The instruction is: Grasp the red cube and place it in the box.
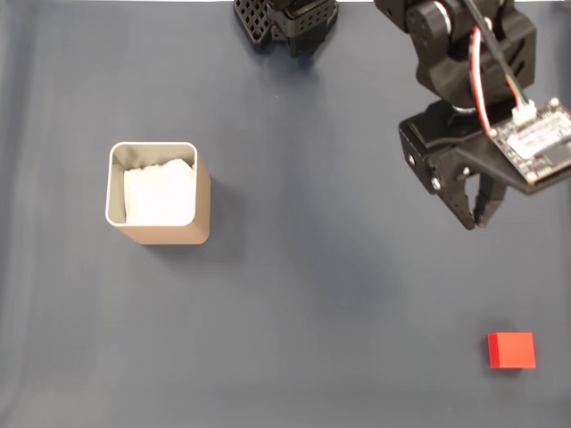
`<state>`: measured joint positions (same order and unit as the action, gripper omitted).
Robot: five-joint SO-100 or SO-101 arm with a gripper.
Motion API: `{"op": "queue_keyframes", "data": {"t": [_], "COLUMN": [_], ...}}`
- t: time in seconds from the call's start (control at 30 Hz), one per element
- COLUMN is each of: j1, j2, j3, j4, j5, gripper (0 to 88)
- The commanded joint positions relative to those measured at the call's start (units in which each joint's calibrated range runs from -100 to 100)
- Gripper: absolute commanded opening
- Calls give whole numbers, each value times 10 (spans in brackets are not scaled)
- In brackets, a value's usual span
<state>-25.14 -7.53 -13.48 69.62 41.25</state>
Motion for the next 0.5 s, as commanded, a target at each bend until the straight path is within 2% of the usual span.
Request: {"op": "queue_keyframes", "data": {"t": [0.0, 0.47], "j1": [15, 40], "j2": [19, 103], "j3": [-62, -138], "j4": [11, 26], "j5": [2, 10], "gripper": [68, 211]}}
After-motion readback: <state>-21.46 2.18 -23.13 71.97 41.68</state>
